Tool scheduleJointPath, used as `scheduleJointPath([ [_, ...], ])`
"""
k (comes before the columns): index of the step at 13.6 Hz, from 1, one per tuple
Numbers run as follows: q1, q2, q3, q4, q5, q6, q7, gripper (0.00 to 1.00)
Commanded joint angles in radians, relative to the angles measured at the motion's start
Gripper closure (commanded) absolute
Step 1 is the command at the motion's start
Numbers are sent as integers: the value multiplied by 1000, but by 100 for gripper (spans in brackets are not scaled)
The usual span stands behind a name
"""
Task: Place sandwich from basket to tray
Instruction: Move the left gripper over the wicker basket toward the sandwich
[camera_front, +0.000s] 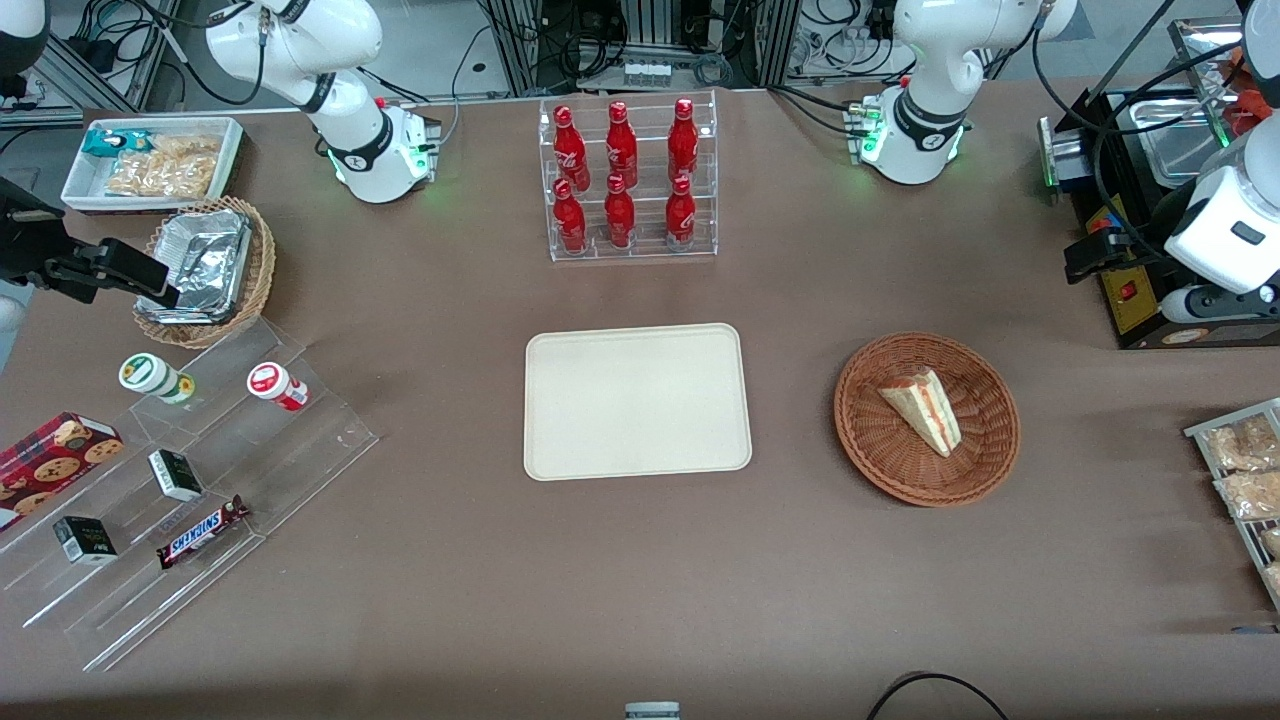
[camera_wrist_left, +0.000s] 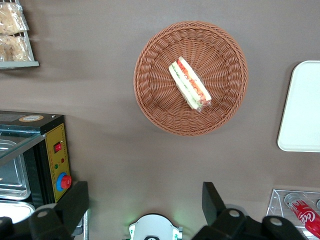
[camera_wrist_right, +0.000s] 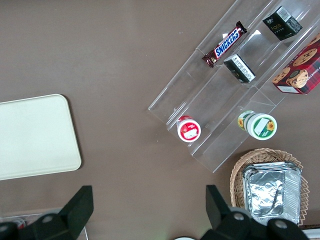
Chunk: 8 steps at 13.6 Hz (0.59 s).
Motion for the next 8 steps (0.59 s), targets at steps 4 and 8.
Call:
scheduleJointPath([
  [4,-20,22,-6,-29,-41,-11,-1,0],
  [8,-21,31,-12,-167,-58,148,1,0],
])
